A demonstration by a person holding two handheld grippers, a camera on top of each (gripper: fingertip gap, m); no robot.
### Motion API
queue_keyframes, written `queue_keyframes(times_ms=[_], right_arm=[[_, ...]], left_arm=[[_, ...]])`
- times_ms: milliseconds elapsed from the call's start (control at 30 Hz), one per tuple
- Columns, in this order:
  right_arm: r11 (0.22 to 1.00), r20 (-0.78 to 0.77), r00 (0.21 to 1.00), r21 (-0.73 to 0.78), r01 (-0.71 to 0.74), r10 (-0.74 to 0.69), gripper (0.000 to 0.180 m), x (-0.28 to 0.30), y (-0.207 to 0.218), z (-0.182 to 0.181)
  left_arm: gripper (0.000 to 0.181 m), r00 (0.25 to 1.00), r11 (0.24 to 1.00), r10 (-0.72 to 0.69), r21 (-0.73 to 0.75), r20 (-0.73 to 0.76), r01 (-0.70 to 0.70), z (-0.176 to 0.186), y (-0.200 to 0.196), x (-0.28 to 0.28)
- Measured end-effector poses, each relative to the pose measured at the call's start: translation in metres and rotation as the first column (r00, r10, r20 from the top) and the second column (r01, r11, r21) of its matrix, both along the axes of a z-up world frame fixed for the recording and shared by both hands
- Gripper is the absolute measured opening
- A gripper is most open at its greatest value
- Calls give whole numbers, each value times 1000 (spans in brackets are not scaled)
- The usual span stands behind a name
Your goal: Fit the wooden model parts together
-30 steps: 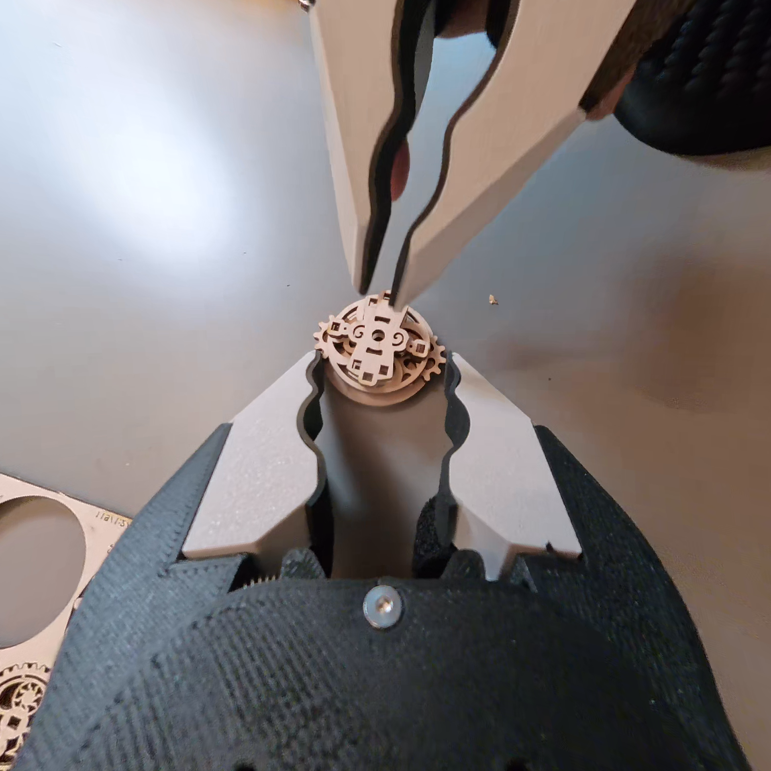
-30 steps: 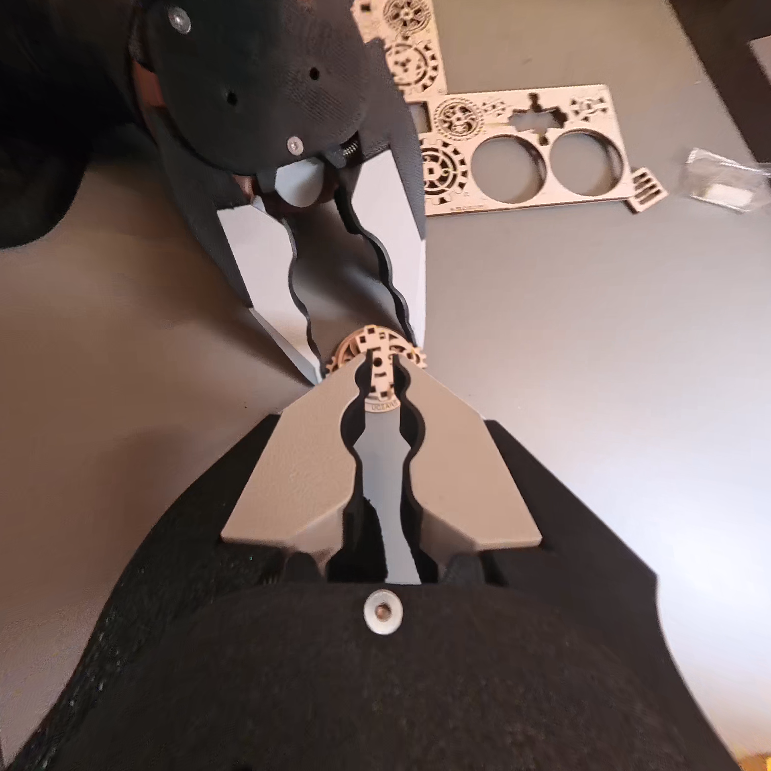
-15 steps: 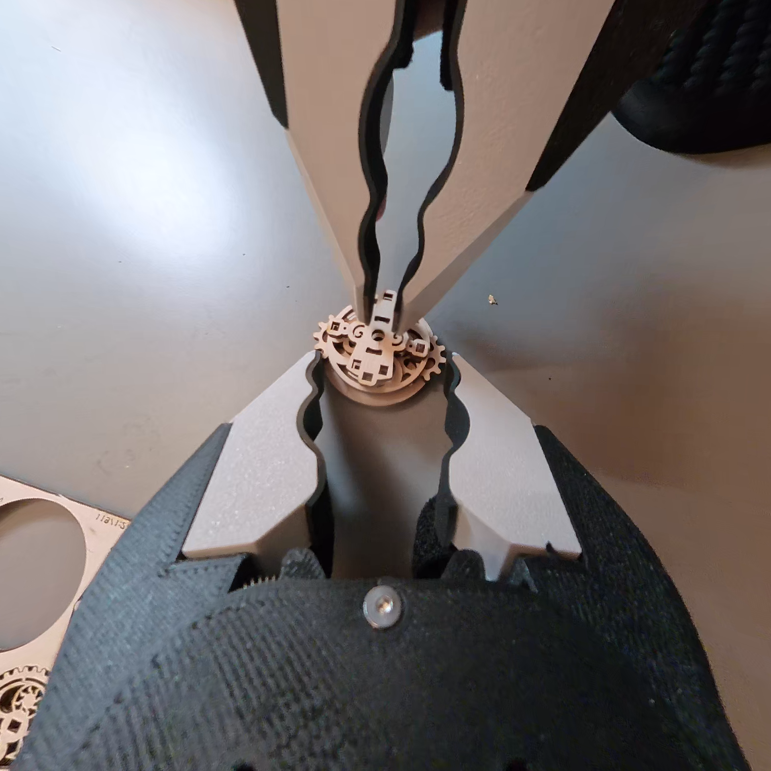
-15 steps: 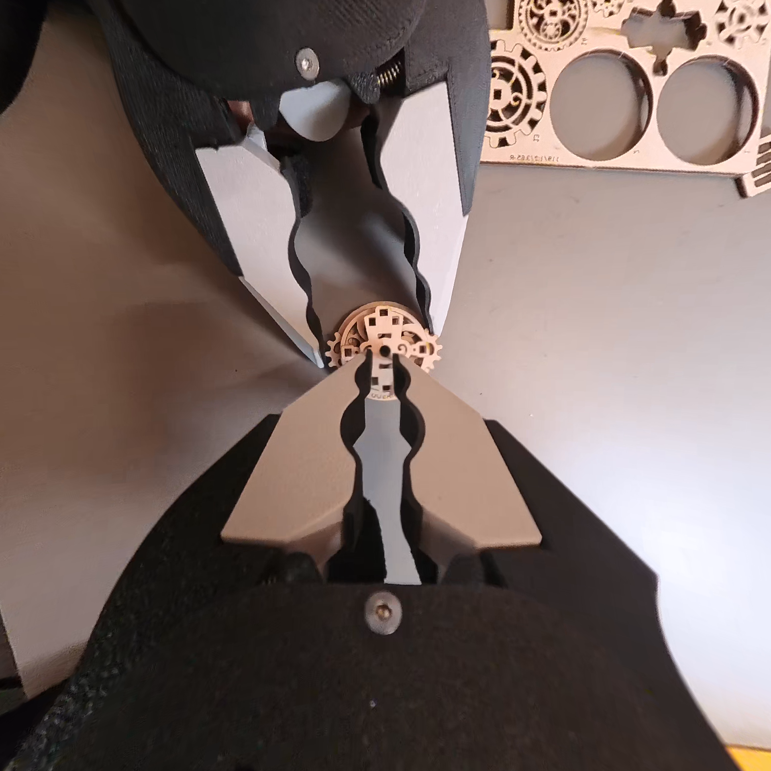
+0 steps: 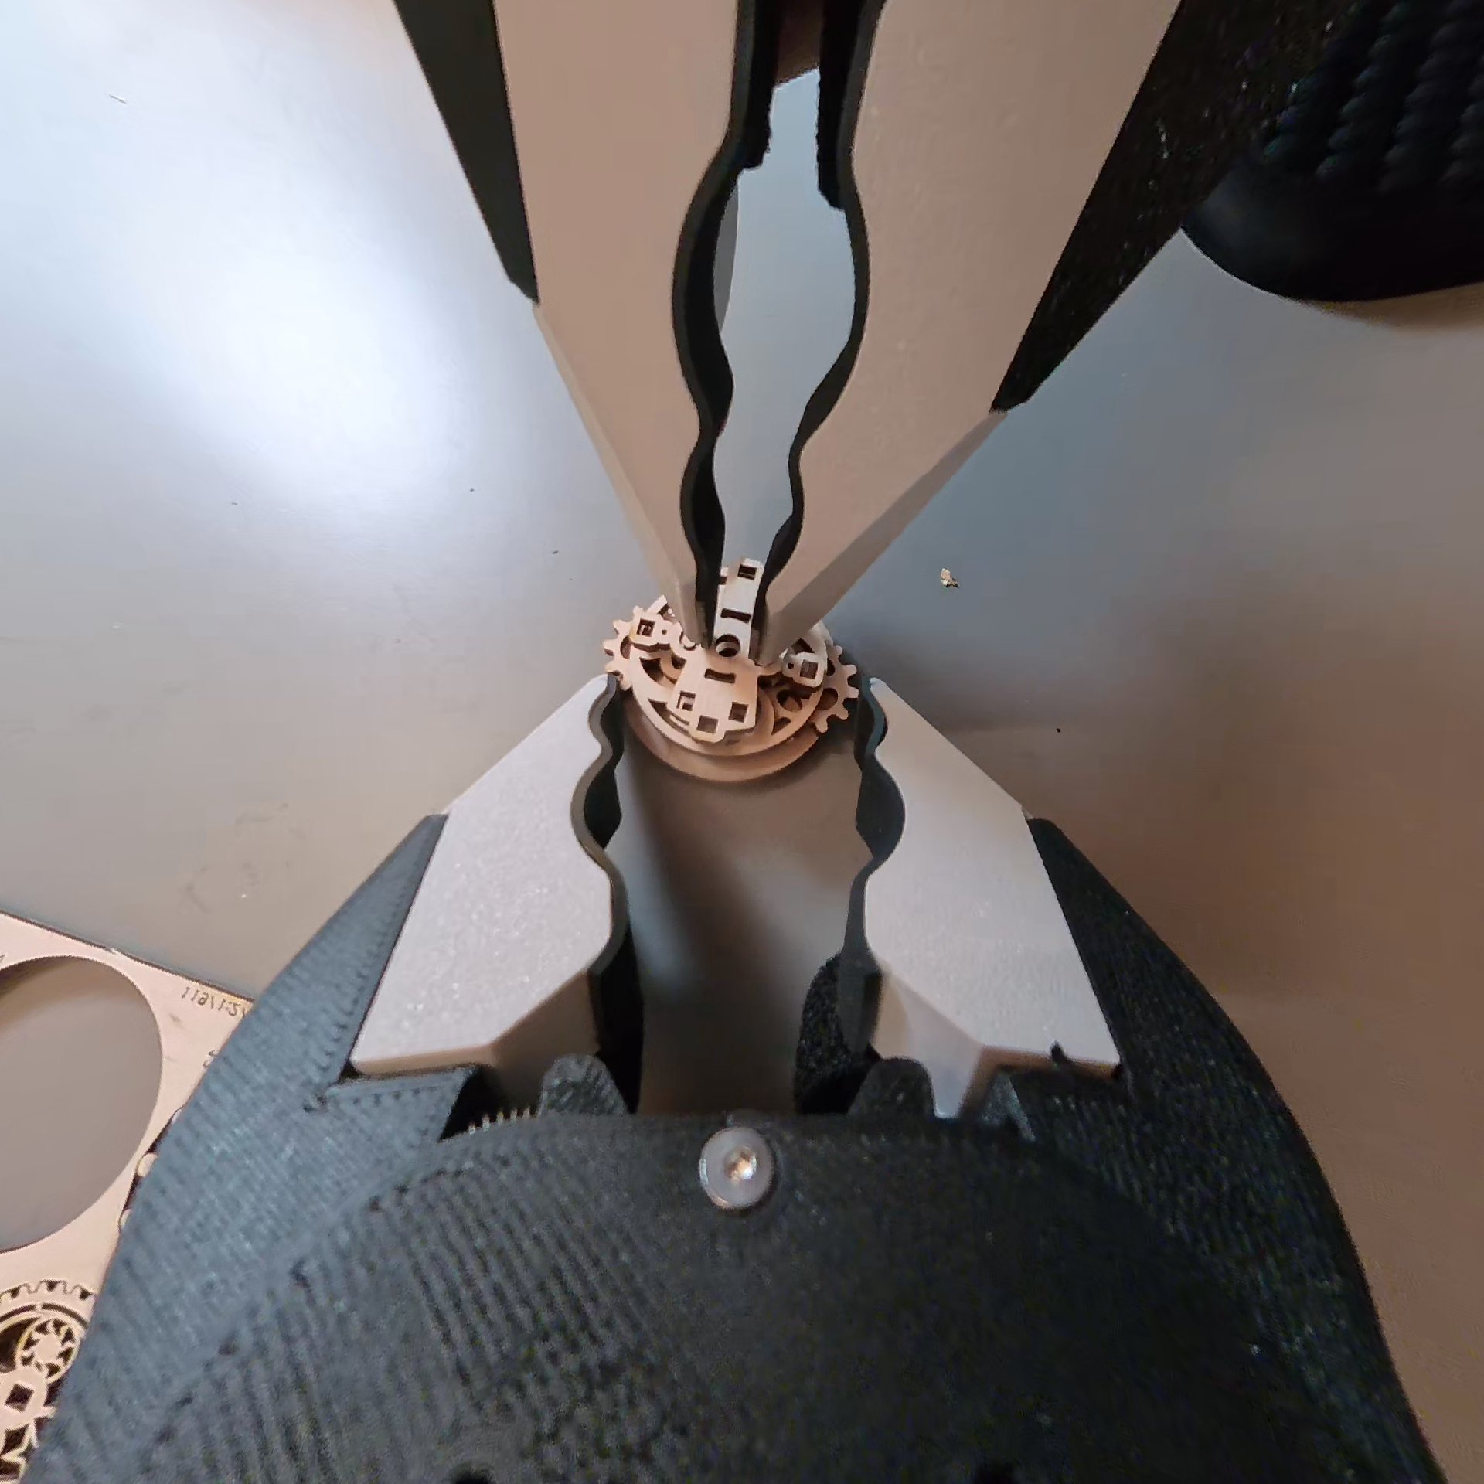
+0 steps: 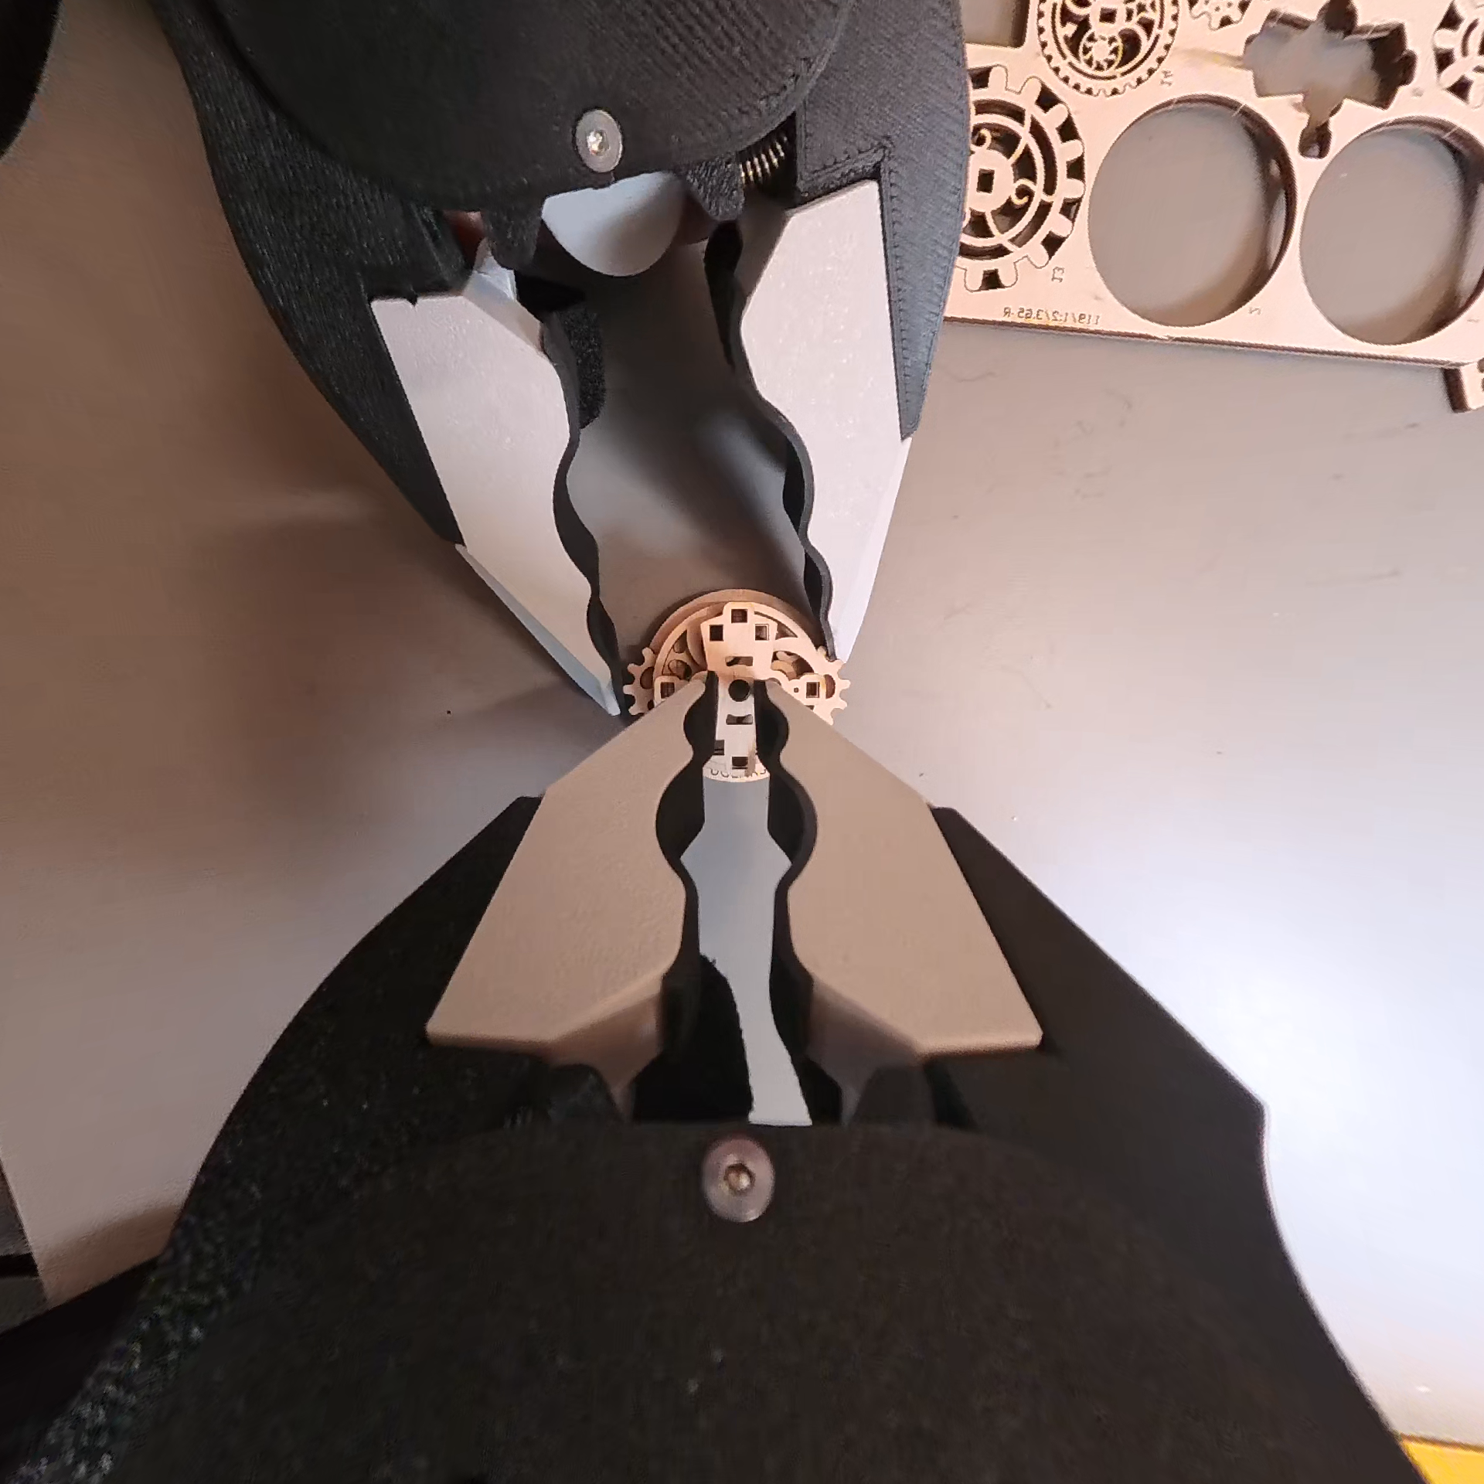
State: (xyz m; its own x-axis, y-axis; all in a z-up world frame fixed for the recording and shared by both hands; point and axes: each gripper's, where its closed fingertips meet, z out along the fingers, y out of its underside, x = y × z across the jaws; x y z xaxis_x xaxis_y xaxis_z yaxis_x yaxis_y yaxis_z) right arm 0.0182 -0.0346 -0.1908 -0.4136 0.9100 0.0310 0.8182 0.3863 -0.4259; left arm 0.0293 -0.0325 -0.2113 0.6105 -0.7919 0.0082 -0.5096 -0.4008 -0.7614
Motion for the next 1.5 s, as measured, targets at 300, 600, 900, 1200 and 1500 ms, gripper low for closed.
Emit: queue_keyframes(times_ms=[300,600,900,1200,1500], right_arm=[[1000,12,1000,-18,16,-16,6,0,1,0],[998,49,998,57,31,-34,4,-2,7,-1],[1000,58,998,22,16,-17,4,-2,8,-1],[1000,56,998,-9,27,-27,3,-2,8,-1],[1000,83,997,11,8,-9,3,-2,9,-2]], left_arm=[[57,1000,1000,3,3,-2,-3,0,0,0],[57,1000,1000,11,5,-3,-11,0,0,0],[57,1000,1000,12,5,0,-12,0,0,0],[57,1000,1000,12,3,2,-12,0,0,0],[57,1000,1000,13,2,3,-13,0,0,0]])
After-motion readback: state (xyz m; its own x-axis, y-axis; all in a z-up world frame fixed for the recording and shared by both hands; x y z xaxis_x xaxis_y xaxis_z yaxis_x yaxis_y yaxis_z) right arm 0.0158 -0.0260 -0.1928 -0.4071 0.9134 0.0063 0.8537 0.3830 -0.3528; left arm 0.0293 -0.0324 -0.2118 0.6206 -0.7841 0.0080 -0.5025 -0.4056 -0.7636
